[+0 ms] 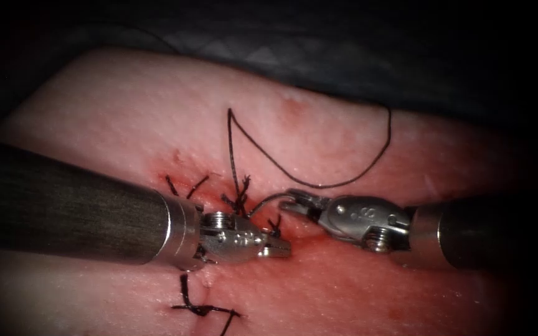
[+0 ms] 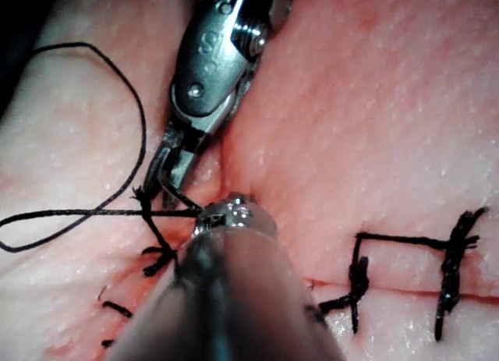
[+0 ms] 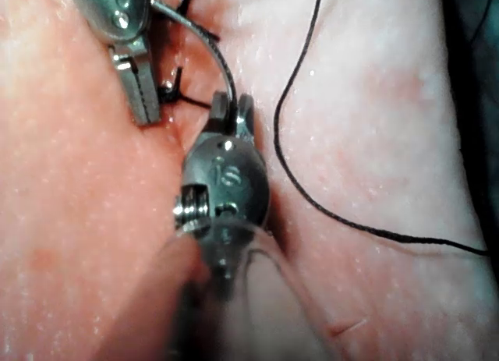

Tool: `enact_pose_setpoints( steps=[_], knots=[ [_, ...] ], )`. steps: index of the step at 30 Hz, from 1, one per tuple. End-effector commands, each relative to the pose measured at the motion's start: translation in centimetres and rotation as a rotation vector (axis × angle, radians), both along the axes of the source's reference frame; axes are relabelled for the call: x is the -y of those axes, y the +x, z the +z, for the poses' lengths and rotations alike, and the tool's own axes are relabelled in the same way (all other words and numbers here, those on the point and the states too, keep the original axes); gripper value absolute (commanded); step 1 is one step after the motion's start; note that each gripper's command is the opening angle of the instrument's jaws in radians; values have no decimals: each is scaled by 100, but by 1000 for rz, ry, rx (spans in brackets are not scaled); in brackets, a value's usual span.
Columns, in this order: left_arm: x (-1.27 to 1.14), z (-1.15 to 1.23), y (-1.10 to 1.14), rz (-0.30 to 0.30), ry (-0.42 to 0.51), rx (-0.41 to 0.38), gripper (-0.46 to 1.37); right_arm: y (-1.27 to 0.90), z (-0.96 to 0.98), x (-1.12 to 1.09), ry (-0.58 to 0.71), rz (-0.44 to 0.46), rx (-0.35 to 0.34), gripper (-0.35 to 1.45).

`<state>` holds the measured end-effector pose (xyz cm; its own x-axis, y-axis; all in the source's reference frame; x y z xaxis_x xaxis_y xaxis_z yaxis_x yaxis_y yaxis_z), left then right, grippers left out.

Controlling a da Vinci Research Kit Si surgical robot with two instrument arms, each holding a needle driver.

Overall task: Wound Closure
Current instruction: Insert needle into flesh above wound

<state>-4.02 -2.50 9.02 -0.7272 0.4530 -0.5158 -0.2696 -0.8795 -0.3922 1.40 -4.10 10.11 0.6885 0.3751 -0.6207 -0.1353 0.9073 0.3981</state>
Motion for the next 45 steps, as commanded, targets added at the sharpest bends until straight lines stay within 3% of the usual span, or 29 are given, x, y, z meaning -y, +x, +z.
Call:
enact_pose_setpoints(
  steps=[1, 3, 4, 7, 8, 10, 13, 16, 21, 27, 33, 35, 39, 42, 45],
  knots=[
    [0, 2, 0, 3, 3, 2, -35, -1, -2, -2, -37, 2, -10, -35],
    [0, 2, 0, 3, 3, 2, -35, 4, -11, -7, -84, -4, -17, 10],
    [0, 2, 0, 3, 3, 2, -35, 5, -12, -8, -87, -4, -15, 13],
    [1, 1, 0, 2, 3, 2, -35, 6, -19, -11, -130, -2, -15, 54],
    [1, 1, 0, 2, 3, 2, -35, 6, -24, -14, -167, 8, -5, 83],
    [1, 0, 0, 2, 3, 2, -35, 6, -31, -20, -199, 4, 10, 97],
    [1, 0, 0, 2, 4, 2, -35, 8, -48, -29, -258, 9, 27, 100],
    [1, 0, 0, 2, 4, 2, -35, 15, -69, -36, -332, 20, 19, 98],
    [1, 0, 0, 2, 4, 2, -35, 28, -86, -42, -413, 15, 17, 92],
    [1, -1, 0, 2, 4, 2, -35, 40, -93, -53, -491, 2, 14, 88],
    [1, -2, 0, 2, 5, 2, -35, 40, -88, -61, -556, -51, 19, 67],
    [1, -2, 0, 2, 5, 2, -35, 40, -87, -62, -565, -57, 19, 57],
    [1, -2, 0, 1, 5, 2, -35, 42, -86, -64, -587, -84, 24, 15],
    [1, -3, -1, 1, 6, 2, -35, 45, -82, -64, -588, -130, 47, -35],
    [1, -4, -1, 1, 6, 2, -35, 45, -77, -61, -577, -155, 45, -35]
  ],
)
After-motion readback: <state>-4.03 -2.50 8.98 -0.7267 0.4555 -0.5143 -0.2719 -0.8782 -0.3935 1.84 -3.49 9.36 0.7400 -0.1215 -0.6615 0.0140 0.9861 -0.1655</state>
